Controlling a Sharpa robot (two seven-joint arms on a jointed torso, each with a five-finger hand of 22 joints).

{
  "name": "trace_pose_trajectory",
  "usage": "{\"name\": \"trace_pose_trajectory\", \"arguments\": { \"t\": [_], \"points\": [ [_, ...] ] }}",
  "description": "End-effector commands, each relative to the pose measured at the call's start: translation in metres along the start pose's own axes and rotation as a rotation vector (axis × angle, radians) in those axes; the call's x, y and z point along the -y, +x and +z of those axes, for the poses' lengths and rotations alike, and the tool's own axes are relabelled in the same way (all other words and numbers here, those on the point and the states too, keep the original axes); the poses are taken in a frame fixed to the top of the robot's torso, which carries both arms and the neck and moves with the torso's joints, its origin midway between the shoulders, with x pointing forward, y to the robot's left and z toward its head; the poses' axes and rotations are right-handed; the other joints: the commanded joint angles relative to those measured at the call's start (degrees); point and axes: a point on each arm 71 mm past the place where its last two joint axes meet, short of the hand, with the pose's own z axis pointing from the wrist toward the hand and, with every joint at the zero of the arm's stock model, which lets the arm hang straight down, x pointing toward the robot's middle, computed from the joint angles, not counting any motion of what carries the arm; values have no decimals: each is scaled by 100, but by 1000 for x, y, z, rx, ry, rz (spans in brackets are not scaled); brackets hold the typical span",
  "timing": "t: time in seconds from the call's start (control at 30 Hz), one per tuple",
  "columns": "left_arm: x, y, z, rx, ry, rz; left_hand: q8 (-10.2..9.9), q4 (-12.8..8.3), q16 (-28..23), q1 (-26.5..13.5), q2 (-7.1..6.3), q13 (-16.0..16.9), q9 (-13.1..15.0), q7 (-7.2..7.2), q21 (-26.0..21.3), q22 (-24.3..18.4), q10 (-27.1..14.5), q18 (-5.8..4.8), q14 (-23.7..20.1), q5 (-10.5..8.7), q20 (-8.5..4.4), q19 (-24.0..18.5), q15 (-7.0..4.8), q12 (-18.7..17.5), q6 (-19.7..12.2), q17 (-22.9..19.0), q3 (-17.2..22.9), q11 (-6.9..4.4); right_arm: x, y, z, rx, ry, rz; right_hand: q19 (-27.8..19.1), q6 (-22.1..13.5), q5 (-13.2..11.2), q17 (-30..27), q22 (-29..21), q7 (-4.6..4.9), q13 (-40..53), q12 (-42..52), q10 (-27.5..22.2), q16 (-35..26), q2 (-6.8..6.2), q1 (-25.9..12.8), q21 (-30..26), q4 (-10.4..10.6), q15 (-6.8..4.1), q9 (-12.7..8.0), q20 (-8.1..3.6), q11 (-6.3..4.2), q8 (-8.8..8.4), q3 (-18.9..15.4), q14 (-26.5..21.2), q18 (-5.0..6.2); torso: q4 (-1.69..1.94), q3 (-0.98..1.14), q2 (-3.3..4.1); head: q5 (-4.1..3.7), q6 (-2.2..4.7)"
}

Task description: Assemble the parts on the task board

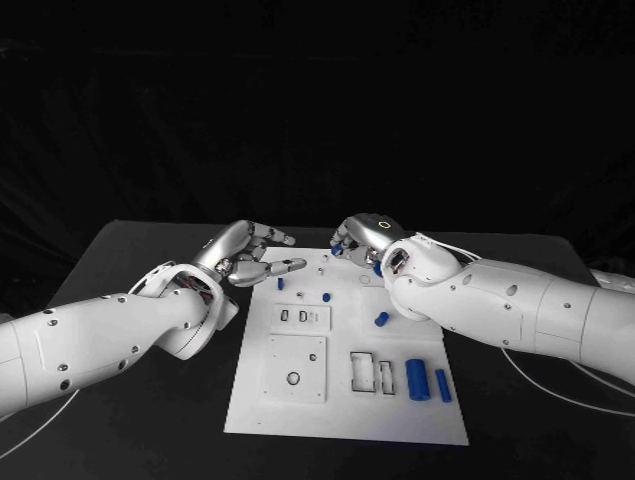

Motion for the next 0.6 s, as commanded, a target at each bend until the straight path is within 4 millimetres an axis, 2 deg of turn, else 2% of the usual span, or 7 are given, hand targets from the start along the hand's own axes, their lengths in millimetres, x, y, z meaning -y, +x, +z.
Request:
{"name": "trace_pose_trajectory", "arguments": {
  "t": [0.03, 0.2, 0.37, 0.6],
  "points": [
    [5, -1, 3, 3, 17, 2, -33, 6, 15, -2, 33, 1508, -6, 19, 14, 1509, 596, -42, 585, -24, 46, 603, 39, 14, 34, 1507, 30, 28, -3, 0, 4, 2, -23, -10, 599, 71, 17, 1508, 1508, -20, 3, -33, 112, 23, 11, -62, 26, 23, -28, 66, -44, -91, 10, 30, 587, -39, 39, -29, 49, -4, 31],
    [10, -4, 4, 5, 25, 2, -33, 6, 15, -2, 33, 1508, -6, 19, 14, 1509, 596, -42, 585, -24, 46, 603, 39, 14, 34, 1507, 30, 28, -5, 2, 9, -4, -24, -22, 599, 64, 18, 1508, 1508, -21, 3, -53, 102, 23, 4, -60, 26, 25, -28, 63, -44, -91, -1, 41, 587, -39, 61, -50, 90, 16, 62],
    [14, -6, 7, 11, 32, 2, -36, 5, 15, -1, 51, 1508, -6, 19, 14, 1509, 596, -42, 585, -29, 47, 603, 38, 14, 38, 1507, 40, 28, -5, 4, 12, -10, -21, -36, 599, 58, 18, 1508, 1508, -20, 3, -67, 94, 23, 0, -59, 26, 29, -28, 61, -43, -89, -10, 51, 587, -39, 88, -76, 127, 3, 83],
    [18, -10, 8, 16, 42, 6, -37, 5, 15, -1, 56, 1508, -6, 18, 14, 1509, 596, -42, 585, -30, 47, 603, 38, 14, 39, 1507, 43, 28, -1, 6, 14, -30, -1, -58, 599, 43, 18, 1508, 1508, -21, 2, -88, 71, 23, -11, -54, 26, 33, -26, 55, -42, -87, -29, 71, 587, -39, 112, -95, 182, -2, 97]
  ]
}}
